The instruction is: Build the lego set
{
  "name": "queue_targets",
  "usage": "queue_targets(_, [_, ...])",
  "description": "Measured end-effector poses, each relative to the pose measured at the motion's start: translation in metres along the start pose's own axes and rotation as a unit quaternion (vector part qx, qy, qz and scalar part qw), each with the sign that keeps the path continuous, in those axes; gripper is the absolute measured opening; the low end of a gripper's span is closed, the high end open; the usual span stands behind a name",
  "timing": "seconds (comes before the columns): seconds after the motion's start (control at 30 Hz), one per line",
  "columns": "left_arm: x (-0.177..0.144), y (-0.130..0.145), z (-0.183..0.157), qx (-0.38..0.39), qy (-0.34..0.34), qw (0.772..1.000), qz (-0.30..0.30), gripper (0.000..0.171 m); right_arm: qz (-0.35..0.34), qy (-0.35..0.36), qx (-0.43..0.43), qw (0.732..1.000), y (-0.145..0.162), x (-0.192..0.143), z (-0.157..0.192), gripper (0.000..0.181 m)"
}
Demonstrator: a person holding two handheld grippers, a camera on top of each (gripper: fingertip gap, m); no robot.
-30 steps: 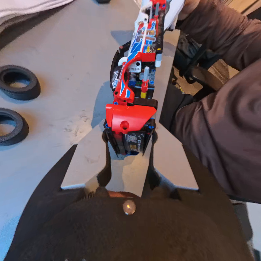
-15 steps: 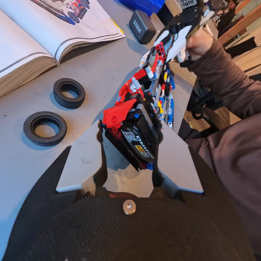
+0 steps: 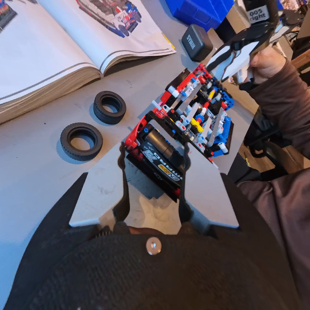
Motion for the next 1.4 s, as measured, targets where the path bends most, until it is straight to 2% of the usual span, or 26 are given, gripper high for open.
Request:
queue_targets(0.07, [-0.002, 0.001, -0.004, 0.012, -0.001, 1.0, -0.016, 0.062, -0.013, 0.003, -0.007, 1.0, -0.001, -0.009, 0.004, 0.057])
queue_targets(0.23, [-0.004, 0.002, -0.007, 0.032, -0.021, 0.999, -0.034, 0.062, -0.021, 0.021, -0.021, 0.999, 0.006, -0.022, 0.01, 0.055])
queue_targets(0.33, [-0.018, 0.006, -0.015, 0.065, -0.076, 0.993, -0.067, 0.065, -0.052, 0.049, -0.054, 0.996, 0.017, -0.049, 0.025, 0.056])
queue_targets(0.4, [-0.033, 0.016, -0.027, 0.114, -0.127, 0.981, -0.089, 0.068, -0.063, 0.083, -0.09, 0.99, 0.036, -0.07, 0.036, 0.056])
queue_targets(0.5, [-0.052, 0.038, -0.046, 0.177, -0.192, 0.958, -0.119, 0.068, -0.03, 0.163, -0.124, 0.978, 0.079, -0.088, 0.038, 0.056])
queue_targets(0.63, [-0.051, 0.075, -0.081, 0.223, -0.195, 0.946, -0.128, 0.063, 0.014, 0.204, -0.142, 0.969, 0.12, -0.08, 0.032, 0.06])
queue_targets(0.7, [-0.037, 0.094, -0.104, 0.259, -0.181, 0.94, -0.127, 0.058, 0.025, 0.204, -0.156, 0.966, 0.124, -0.07, 0.029, 0.058])
queue_targets(0.77, [-0.017, 0.109, -0.129, 0.295, -0.16, 0.932, -0.134, 0.054, 0.032, 0.214, -0.167, 0.962, 0.122, -0.066, 0.027, 0.037])
queue_targets(0.9, [0.039, 0.132, -0.176, 0.367, -0.132, 0.912, -0.129, 0.049, 0.041, 0.191, -0.177, 0.965, 0.119, -0.061, 0.037, 0.035])
queue_targets(0.97, [0.071, 0.141, -0.193, 0.437, -0.135, 0.88, -0.131, 0.044, 0.018, 0.146, -0.184, 0.972, 0.116, -0.055, 0.053, 0.035])
queue_targets(1.07, [0.115, 0.141, -0.208, 0.538, -0.183, 0.812, -0.133, 0.045, -0.015, 0.038, -0.171, 0.984, 0.114, -0.039, 0.079, 0.034])
queue_targets(1.13, [0.138, 0.137, -0.217, 0.591, -0.191, 0.772, -0.135, 0.047, -0.022, -0.021, -0.163, 0.986, 0.116, -0.028, 0.091, 0.035])
queue_targets(1.2, [0.159, 0.135, -0.22, 0.631, -0.187, 0.743, -0.124, 0.042, -0.024, -0.059, -0.156, 0.986, 0.117, -0.018, 0.097, 0.035])
queue_targets(1.23, [0.168, 0.135, -0.219, 0.643, -0.183, 0.735, -0.113, 0.035, -0.026, -0.068, -0.149, 0.986, 0.118, -0.015, 0.097, 0.035])
queue_targets(1.3, [0.18, 0.136, -0.217, 0.654, -0.18, 0.729, -0.094, 0.034, -0.026, -0.073, -0.129, 0.989, 0.119, -0.01, 0.093, 0.034])
queue_targets(1.4, [0.184, 0.137, -0.215, 0.625, -0.17, 0.757, -0.085, 0.043, -0.043, -0.071, -0.091, 0.992, 0.118, -0.006, 0.083, 0.033])
Point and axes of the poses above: each gripper's, where its closed fingertips meet, x out along the fingers, y out of its underside, z = x × y across the jaws, the point moved 8 cm from there along -x, back along the fingers, and after that the axes turned 15 degrees about -x, right-handed, at the moved point
